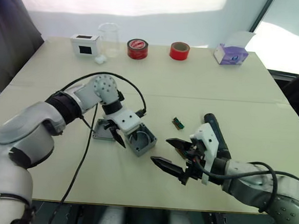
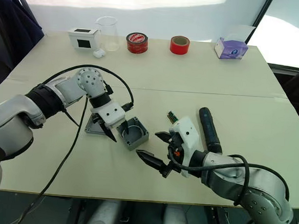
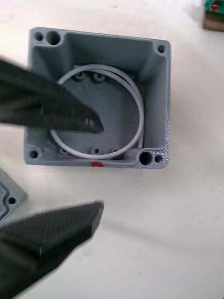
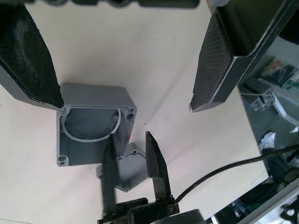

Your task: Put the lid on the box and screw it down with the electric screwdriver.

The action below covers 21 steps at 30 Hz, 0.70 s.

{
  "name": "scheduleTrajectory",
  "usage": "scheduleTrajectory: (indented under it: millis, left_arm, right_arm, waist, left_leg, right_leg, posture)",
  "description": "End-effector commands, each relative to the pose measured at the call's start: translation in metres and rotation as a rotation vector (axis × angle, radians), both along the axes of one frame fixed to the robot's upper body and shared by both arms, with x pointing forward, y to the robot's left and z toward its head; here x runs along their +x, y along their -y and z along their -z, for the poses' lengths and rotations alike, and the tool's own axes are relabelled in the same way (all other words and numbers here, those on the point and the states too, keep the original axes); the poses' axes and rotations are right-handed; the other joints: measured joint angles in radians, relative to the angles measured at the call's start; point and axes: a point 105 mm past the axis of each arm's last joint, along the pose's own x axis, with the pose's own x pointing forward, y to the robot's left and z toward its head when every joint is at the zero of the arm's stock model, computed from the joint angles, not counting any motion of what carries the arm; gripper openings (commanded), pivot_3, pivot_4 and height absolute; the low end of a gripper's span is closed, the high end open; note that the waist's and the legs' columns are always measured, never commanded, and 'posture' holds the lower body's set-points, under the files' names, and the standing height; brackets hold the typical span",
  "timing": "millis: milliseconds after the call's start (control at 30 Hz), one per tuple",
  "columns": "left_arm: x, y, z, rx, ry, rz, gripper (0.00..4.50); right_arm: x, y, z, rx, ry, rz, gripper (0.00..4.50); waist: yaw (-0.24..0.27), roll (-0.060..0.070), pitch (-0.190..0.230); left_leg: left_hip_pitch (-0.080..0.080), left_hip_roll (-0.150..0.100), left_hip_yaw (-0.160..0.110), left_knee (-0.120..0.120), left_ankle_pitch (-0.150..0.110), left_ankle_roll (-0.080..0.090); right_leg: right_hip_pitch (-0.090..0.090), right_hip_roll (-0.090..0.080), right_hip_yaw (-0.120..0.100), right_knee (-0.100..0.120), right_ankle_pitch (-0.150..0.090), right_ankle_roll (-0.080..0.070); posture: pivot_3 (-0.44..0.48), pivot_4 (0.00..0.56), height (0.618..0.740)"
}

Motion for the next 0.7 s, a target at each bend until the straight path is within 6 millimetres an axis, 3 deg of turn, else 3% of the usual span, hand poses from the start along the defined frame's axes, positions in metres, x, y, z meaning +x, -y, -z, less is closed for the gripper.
scheduleTrajectory:
  millis: [33, 167, 200, 233, 300, 400, 467, 567, 700]
  left_arm:
    - [0.010, -0.003, -0.063, -0.166, 0.047, -0.143, 2.56]
    - [0.010, -0.017, -0.095, -0.278, 0.008, -0.308, 2.56]
    - [0.015, -0.026, -0.099, -0.298, 0.025, -0.419, 2.56]
    - [0.027, -0.044, -0.096, -0.343, 0.062, -0.641, 2.56]
    - [0.035, -0.068, -0.091, -0.382, 0.110, -0.916, 2.56]
    - [0.042, -0.075, -0.095, -0.535, 0.295, -1.162, 2.56]
    - [0.040, -0.079, -0.098, -0.602, 0.327, -1.285, 2.56]
    - [0.034, -0.096, -0.077, -0.579, 0.292, -1.524, 2.56]
    - [0.016, -0.101, -0.055, -0.582, 0.172, -1.642, 2.56]
  right_arm:
    - [-0.007, 0.001, -0.017, 0.012, 0.029, -0.085, 4.50]
    - [-0.004, -0.001, -0.035, 0.026, 0.066, -0.131, 4.50]
    - [-0.003, -0.002, -0.039, 0.024, 0.086, -0.147, 4.50]
    - [0.001, -0.008, -0.046, 0.019, 0.130, -0.187, 4.50]
    - [0.004, -0.016, -0.052, 0.008, 0.179, -0.237, 4.50]
    - [0.008, -0.022, -0.052, 0.002, 0.204, -0.269, 4.50]
    - [0.009, -0.024, -0.051, 0.013, 0.208, -0.284, 4.50]
    - [0.014, -0.027, -0.043, 0.028, 0.201, -0.300, 4.50]
    - [0.016, -0.030, -0.035, 0.033, 0.202, -0.323, 4.50]
  waist:
    - [-0.002, 0.000, 0.001]
    - [-0.009, 0.000, 0.001]
    - [-0.010, 0.000, 0.001]
    - [-0.012, 0.000, 0.001]
    - [-0.029, 0.001, 0.000]
    - [-0.025, 0.000, 0.001]
    - [-0.015, -0.001, 0.002]
    - [-0.002, -0.003, 0.003]
    - [-0.004, -0.003, 0.002]
  left_leg:
    - [0.000, 0.000, 0.000, 0.000, 0.000, 0.000]
    - [0.000, 0.000, 0.000, 0.000, 0.000, 0.000]
    - [0.000, 0.000, 0.000, 0.000, 0.000, 0.001]
    - [0.001, 0.000, 0.000, 0.000, 0.000, 0.001]
    - [0.001, 0.000, 0.000, 0.000, -0.001, 0.001]
    - [0.002, 0.000, -0.002, -0.001, -0.001, 0.002]
    - [0.000, 0.000, -0.003, -0.001, -0.001, 0.002]
    - [-0.001, -0.002, -0.003, 0.002, -0.001, 0.001]
    - [0.002, -0.003, -0.002, 0.001, -0.001, 0.001]
  right_leg:
    - [0.000, 0.000, 0.000, 0.000, 0.000, 0.000]
    - [-0.001, 0.000, 0.000, 0.000, -0.001, 0.001]
    - [-0.001, 0.000, 0.000, 0.001, -0.002, 0.003]
    - [0.000, 0.000, 0.000, 0.001, -0.002, 0.003]
    - [0.000, 0.000, 0.001, 0.002, -0.003, 0.005]
    - [-0.001, 0.001, 0.002, 0.003, -0.005, 0.007]
    - [-0.002, 0.001, 0.001, 0.005, -0.005, 0.008]
    - [-0.001, -0.001, 0.002, 0.005, -0.005, 0.008]
    - [-0.001, -0.001, 0.003, 0.006, -0.005, 0.008]
  posture:
    - [0.000, 0.150, 0.740]
    - [0.000, 0.150, 0.740]
    - [0.000, 0.150, 0.740]
    - [0.000, 0.150, 0.740]
    - [0.000, 0.150, 0.740]
    - [0.000, 0.150, 0.740]
    - [0.000, 0.150, 0.740]
    - [0.000, 0.150, 0.740]
    - [0.000, 0.150, 0.740]
